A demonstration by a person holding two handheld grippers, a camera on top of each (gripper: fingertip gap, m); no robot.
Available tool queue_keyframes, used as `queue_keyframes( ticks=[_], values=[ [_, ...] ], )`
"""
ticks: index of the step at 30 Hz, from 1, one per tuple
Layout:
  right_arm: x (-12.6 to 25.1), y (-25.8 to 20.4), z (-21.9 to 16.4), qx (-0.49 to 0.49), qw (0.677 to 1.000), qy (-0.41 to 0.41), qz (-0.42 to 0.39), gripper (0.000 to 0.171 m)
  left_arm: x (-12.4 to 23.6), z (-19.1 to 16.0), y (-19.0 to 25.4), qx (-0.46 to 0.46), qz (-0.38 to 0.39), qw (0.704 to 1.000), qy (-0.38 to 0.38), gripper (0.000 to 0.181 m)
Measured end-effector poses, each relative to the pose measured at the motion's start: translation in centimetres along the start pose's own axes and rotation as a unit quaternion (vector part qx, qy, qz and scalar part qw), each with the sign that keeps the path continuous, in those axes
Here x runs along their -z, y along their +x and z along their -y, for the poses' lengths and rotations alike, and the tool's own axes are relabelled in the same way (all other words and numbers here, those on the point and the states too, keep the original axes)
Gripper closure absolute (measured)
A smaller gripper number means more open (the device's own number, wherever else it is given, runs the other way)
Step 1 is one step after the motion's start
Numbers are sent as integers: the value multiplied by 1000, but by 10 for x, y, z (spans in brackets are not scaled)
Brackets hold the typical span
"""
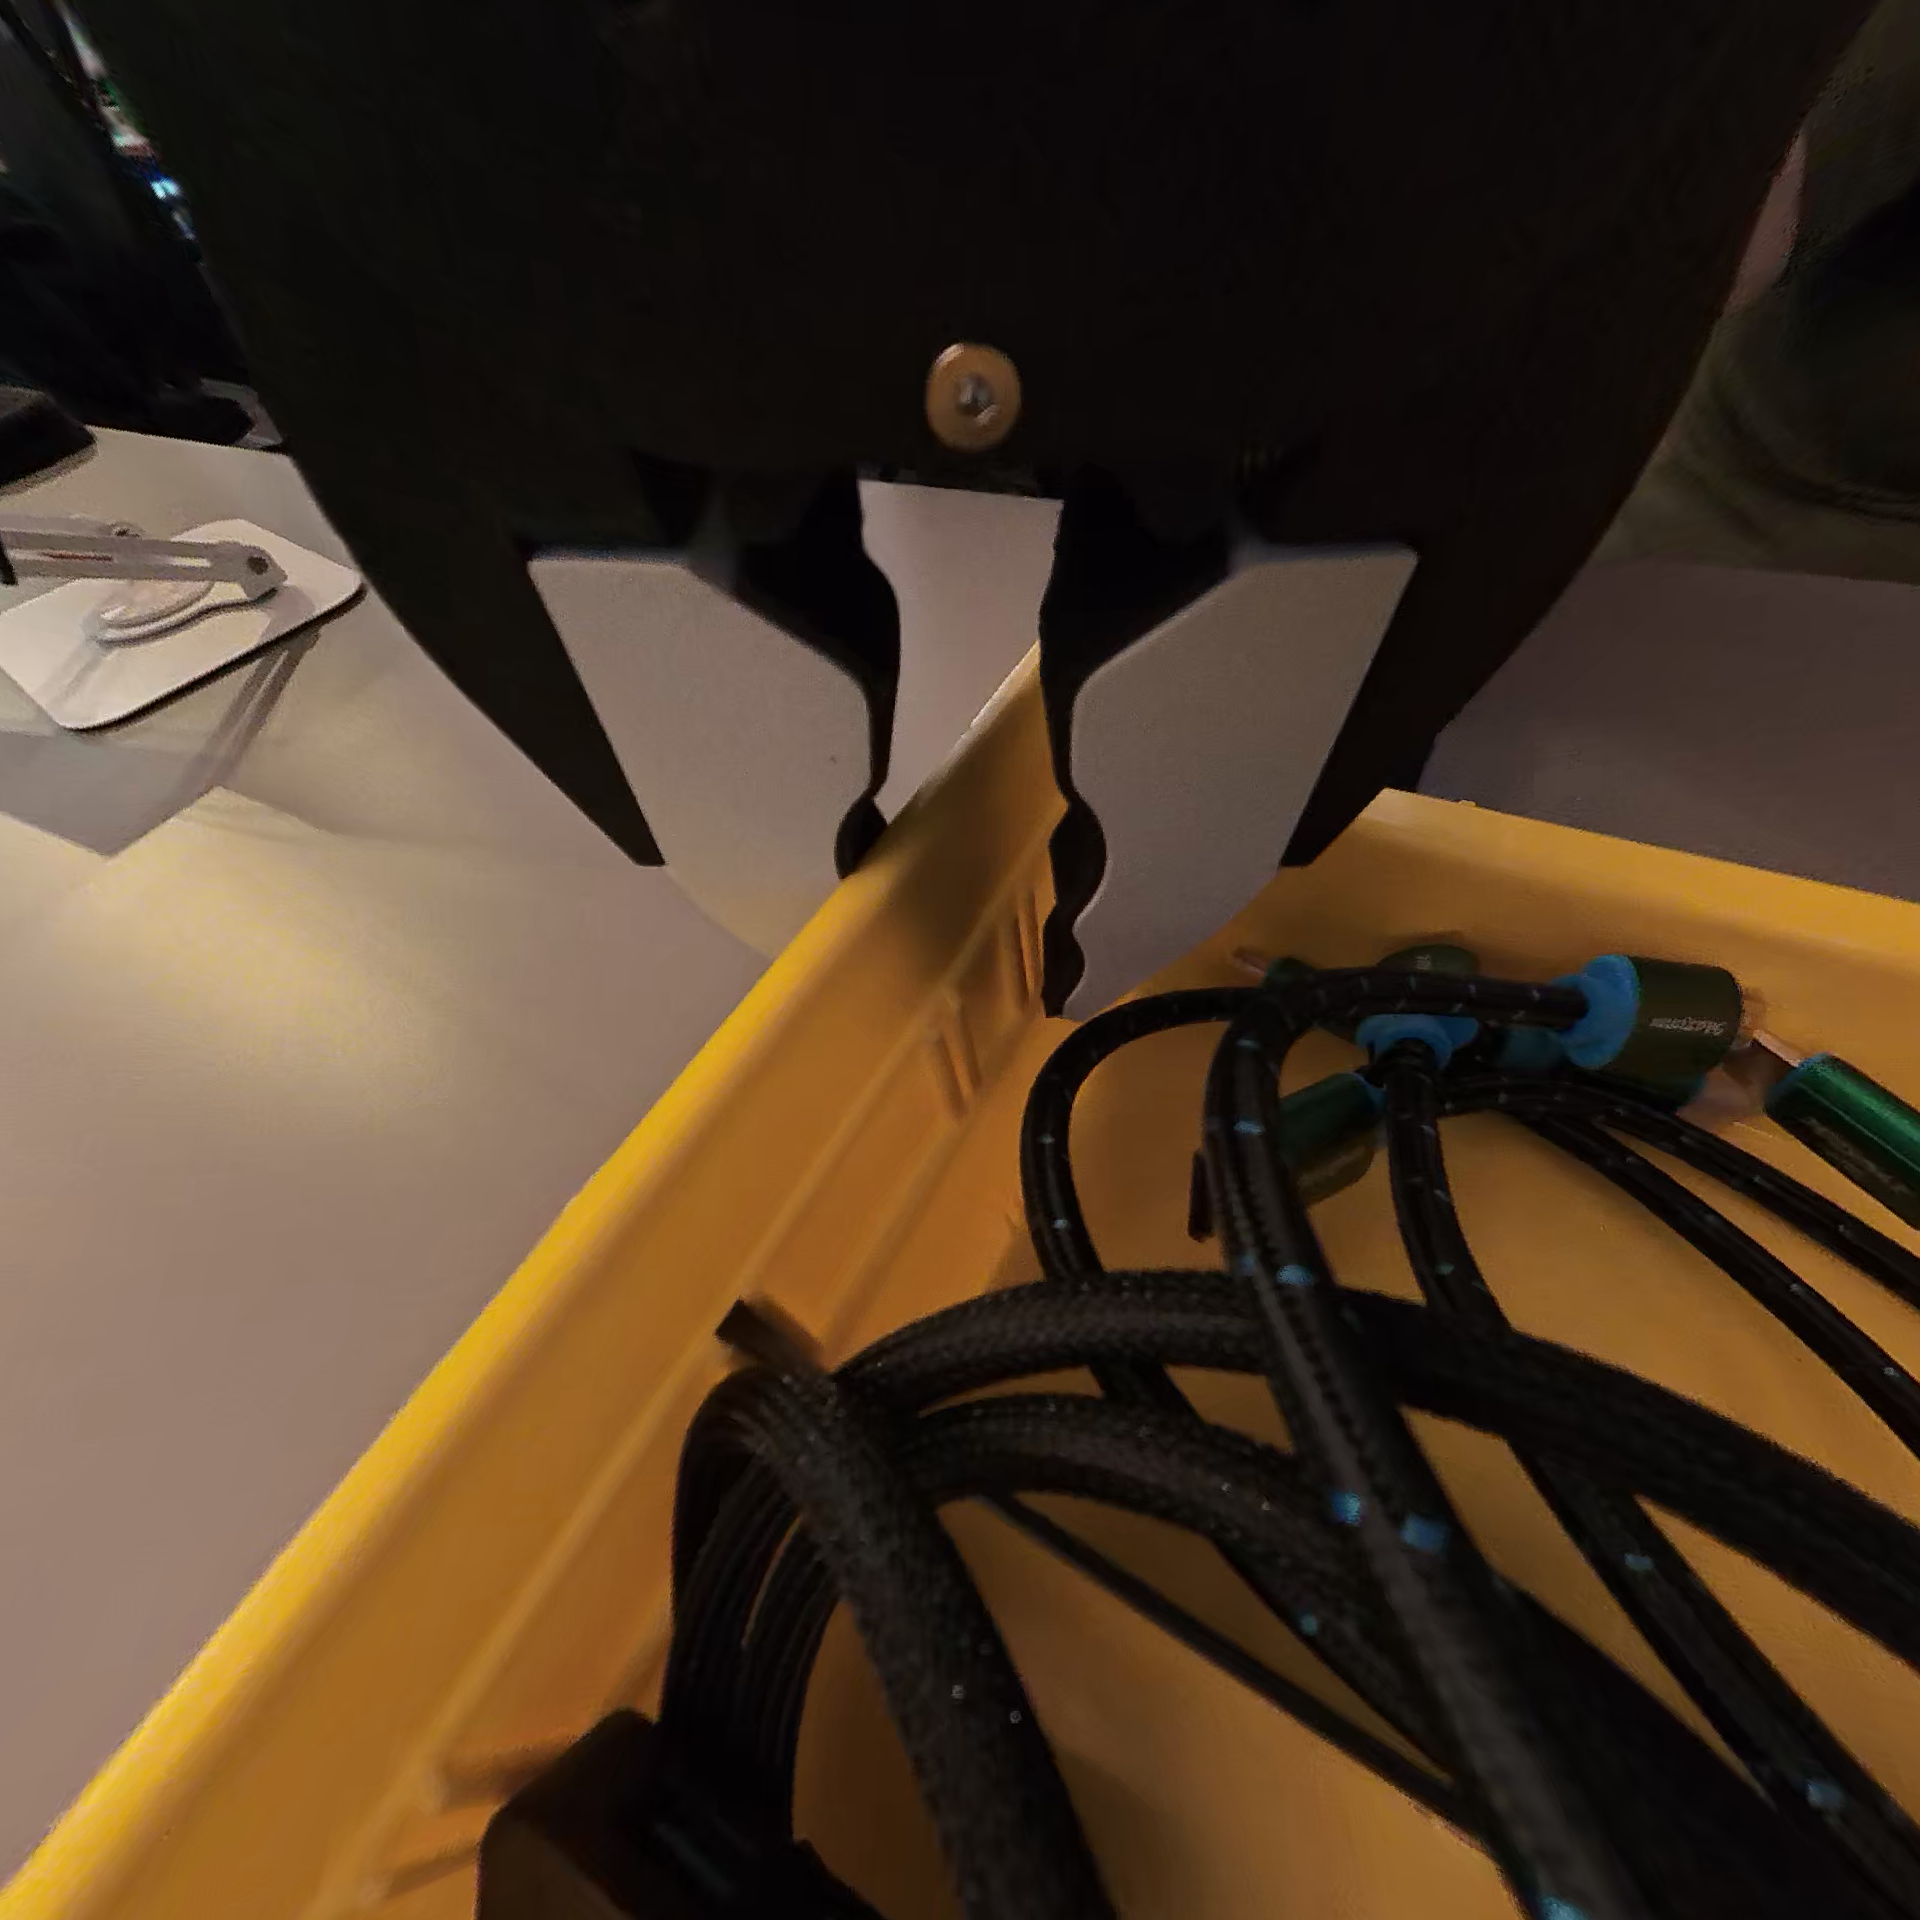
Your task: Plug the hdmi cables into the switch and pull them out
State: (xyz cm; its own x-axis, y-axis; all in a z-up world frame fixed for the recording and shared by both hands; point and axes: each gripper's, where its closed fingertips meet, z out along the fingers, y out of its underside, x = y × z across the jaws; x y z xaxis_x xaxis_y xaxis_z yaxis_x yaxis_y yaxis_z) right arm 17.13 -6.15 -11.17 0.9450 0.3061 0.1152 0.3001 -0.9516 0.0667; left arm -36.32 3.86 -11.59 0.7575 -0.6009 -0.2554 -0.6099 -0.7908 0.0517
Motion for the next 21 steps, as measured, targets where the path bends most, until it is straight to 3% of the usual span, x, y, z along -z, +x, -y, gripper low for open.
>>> queue_keyframes(
  ticks=[6,14,21],
  values=[
    [5,-33,12,27,1000,-3,-5,142,2,2,8,-3,0,1000,1,135],
    [8,-62,9,-11,1000,-25,-1,141,2,1,10,-7,-3,1000,-1,134],
    [11,-65,7,-10,999,-23,25,142,8,2,17,-16,-56,998,20,136]
  ],
)
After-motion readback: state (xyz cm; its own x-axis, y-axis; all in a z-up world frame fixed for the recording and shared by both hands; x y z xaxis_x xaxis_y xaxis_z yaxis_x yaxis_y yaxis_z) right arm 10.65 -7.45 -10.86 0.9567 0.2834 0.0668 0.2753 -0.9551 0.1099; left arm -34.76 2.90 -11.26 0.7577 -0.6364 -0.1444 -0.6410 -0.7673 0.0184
